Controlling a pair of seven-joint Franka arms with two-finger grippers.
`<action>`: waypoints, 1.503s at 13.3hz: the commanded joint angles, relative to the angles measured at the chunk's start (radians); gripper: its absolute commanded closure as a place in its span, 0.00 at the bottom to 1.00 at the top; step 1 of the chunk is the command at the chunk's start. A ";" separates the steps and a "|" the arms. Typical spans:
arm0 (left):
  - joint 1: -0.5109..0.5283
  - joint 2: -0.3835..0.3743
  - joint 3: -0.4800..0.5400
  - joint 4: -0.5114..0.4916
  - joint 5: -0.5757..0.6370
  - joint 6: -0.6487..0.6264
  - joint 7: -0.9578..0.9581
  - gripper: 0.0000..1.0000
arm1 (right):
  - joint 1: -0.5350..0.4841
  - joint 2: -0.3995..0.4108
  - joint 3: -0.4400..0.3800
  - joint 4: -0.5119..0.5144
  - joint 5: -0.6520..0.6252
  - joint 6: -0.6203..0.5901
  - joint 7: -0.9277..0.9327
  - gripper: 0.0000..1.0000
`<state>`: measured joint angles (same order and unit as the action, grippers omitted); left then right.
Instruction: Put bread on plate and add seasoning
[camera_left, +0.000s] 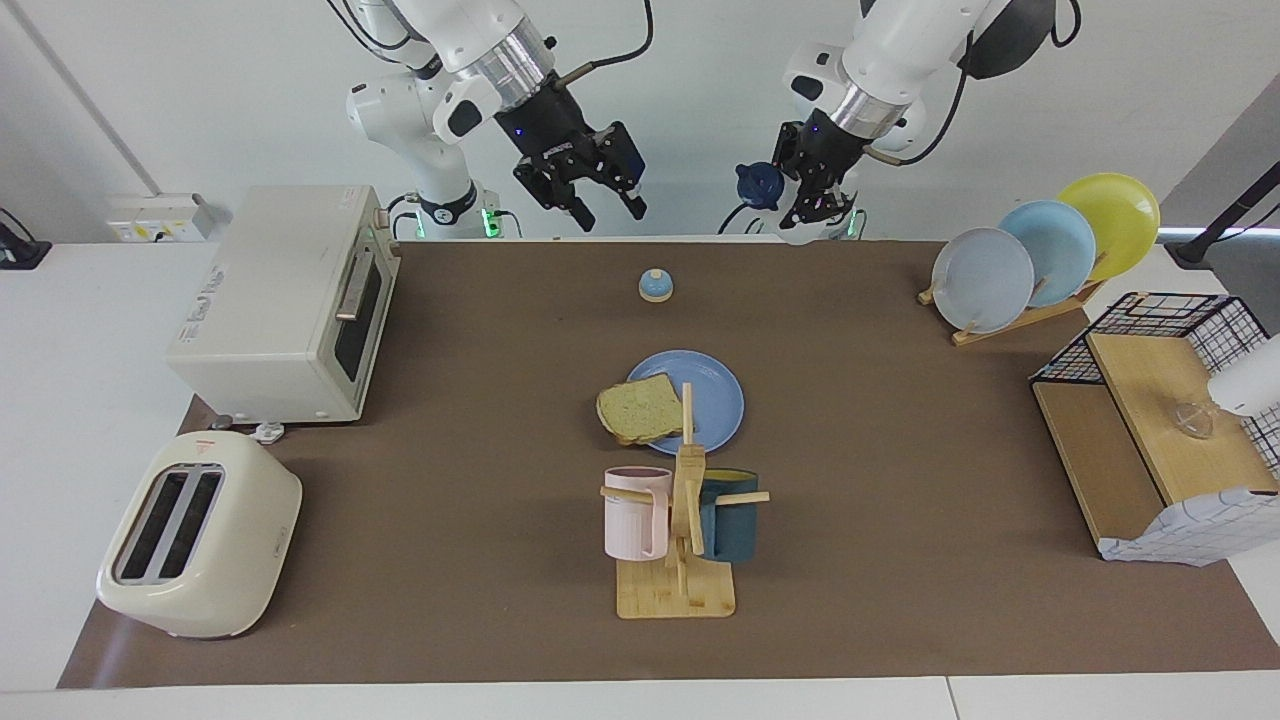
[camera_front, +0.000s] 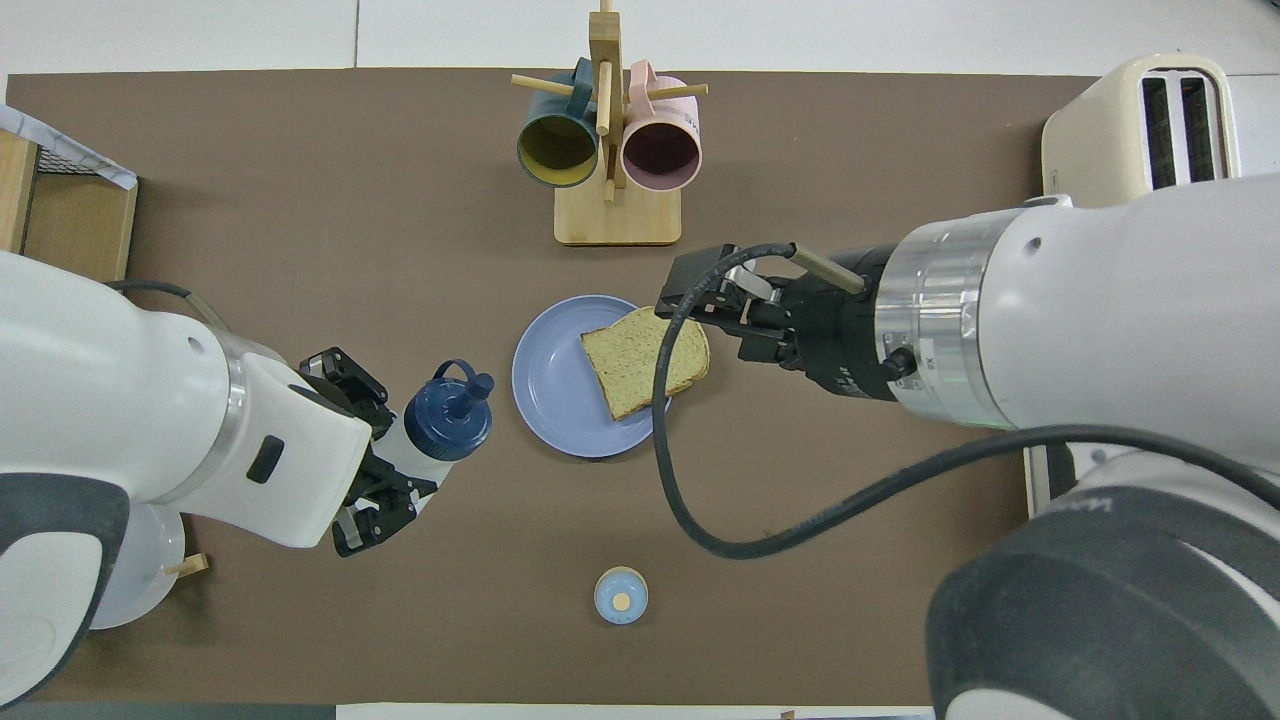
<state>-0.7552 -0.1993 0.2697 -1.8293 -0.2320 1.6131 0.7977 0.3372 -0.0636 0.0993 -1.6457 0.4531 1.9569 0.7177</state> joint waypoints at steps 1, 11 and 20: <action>-0.015 -0.032 0.000 -0.060 -0.001 0.050 -0.040 0.81 | 0.005 -0.010 0.008 0.021 0.009 -0.016 0.017 0.25; -0.016 -0.032 -0.038 -0.122 -0.001 0.137 -0.081 0.81 | 0.192 0.089 0.008 0.049 -0.076 0.206 0.066 0.42; -0.015 -0.032 -0.040 -0.125 -0.001 0.137 -0.081 0.81 | 0.158 0.079 0.000 0.023 0.076 0.140 0.060 0.46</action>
<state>-0.7559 -0.1997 0.2243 -1.9200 -0.2320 1.7288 0.7342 0.4974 0.0258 0.0939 -1.6209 0.5184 2.1076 0.7627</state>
